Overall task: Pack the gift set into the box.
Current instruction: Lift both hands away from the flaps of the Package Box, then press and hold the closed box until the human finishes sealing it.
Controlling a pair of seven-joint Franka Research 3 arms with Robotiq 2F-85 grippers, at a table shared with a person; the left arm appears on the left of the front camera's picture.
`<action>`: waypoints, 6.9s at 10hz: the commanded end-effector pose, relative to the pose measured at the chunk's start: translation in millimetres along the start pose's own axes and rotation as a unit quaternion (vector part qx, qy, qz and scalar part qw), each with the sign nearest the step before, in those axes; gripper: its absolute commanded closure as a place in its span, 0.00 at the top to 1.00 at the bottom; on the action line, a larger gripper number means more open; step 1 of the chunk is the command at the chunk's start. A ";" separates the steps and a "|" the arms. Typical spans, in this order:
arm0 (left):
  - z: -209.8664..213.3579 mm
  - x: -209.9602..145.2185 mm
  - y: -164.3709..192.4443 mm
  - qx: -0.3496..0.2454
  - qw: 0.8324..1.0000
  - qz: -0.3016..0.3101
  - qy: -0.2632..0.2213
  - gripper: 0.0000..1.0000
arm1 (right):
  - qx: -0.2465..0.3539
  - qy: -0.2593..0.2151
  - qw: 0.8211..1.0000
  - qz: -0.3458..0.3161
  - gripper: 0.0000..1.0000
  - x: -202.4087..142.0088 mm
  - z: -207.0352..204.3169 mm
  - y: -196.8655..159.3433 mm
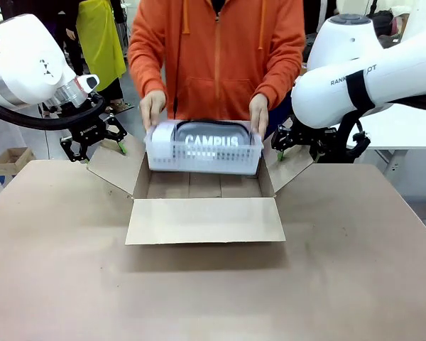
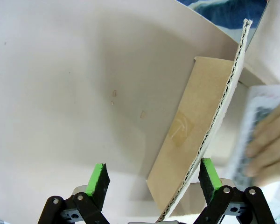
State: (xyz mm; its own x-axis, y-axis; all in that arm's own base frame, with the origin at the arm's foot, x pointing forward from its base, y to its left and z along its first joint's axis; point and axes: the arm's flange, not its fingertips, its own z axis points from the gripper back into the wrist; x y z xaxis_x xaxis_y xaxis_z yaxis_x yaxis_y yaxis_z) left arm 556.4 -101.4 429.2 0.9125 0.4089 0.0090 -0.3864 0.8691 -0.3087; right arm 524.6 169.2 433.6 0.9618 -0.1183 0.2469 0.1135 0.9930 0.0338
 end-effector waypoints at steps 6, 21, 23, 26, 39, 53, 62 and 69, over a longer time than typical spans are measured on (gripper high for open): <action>1.3 -1.3 -0.3 0.006 1.000 0.005 -0.003 1.00 | -0.014 -0.006 1.000 -0.006 1.00 2.6 0.8 3.3; 86.0 21.2 235.9 -0.537 0.821 -0.079 0.178 1.00 | 0.515 -0.026 0.856 -0.049 1.00 -56.2 49.1 -263.3; 52.2 53.1 238.5 -0.584 0.782 0.020 0.218 1.00 | 0.522 0.011 0.842 -0.131 1.00 -49.7 3.8 -276.3; 88.7 -6.8 258.5 -0.551 0.820 -0.087 0.127 1.00 | 0.531 -0.074 0.842 -0.063 1.00 -77.9 68.8 -273.3; 88.7 -6.8 258.5 -0.551 0.820 -0.087 0.127 1.00 | 0.531 -0.074 0.842 -0.063 1.00 -77.9 68.8 -273.3; 88.7 -6.8 258.5 -0.551 0.820 -0.087 0.127 1.00 | 0.531 -0.074 0.842 -0.063 1.00 -77.9 68.8 -273.3; 88.7 -3.4 259.0 -0.551 0.820 -0.084 0.131 1.00 | 0.523 -0.068 0.848 -0.058 1.00 -78.3 68.0 -276.2; -5.8 -56.6 40.0 -0.528 0.637 -0.560 0.035 1.00 | 0.548 -0.225 0.701 0.398 1.00 -107.7 53.8 -24.1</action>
State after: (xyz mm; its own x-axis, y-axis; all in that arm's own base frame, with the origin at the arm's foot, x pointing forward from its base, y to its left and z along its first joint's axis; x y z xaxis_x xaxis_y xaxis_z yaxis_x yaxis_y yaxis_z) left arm 485.8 -110.5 439.9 0.7017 -0.4237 0.5728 0.6511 0.0547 -0.7571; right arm 393.3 161.9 488.9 0.5452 0.3210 0.7744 -0.8325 0.3158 0.4552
